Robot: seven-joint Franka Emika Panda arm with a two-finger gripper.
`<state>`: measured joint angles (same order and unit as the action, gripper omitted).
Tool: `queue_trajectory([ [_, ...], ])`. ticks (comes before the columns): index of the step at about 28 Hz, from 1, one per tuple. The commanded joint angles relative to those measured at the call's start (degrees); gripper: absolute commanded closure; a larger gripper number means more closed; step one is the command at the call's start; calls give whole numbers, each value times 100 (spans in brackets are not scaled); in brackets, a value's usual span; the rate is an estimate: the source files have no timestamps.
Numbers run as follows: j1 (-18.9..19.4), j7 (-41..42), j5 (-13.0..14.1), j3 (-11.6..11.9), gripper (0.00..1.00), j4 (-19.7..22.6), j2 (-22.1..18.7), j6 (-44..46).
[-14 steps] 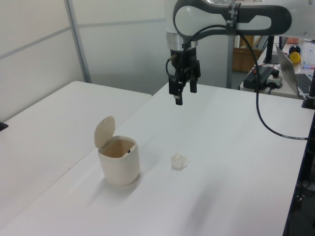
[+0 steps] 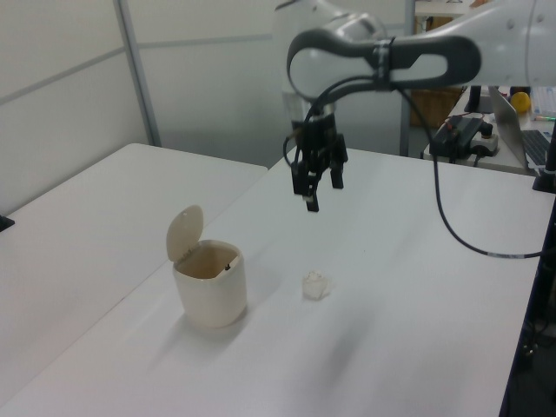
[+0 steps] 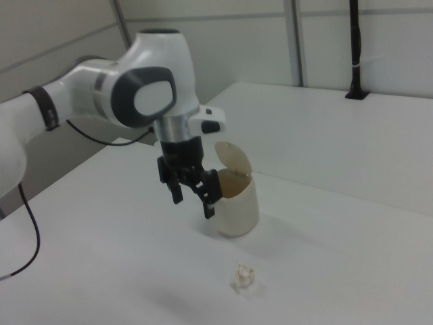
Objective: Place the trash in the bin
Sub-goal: 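Lower the open gripper down onto the crumpled white paper ball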
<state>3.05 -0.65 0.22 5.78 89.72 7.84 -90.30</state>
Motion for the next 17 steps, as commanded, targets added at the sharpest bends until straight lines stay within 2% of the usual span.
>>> queue_trajectory([
  [1, -24, 101, 101, 11, 0, 528, 130, -628],
  [4, -24, 266, 83, 11, 0, 1028, 296, -1171],
  [6, -15, 416, 83, 11, 0, 1170, 463, -1358],
  [13, -24, 531, 74, 11, 0, 1179, 1342, -1919],
  [17, -94, 531, 74, 20, 0, 1162, 1483, -2176],
])
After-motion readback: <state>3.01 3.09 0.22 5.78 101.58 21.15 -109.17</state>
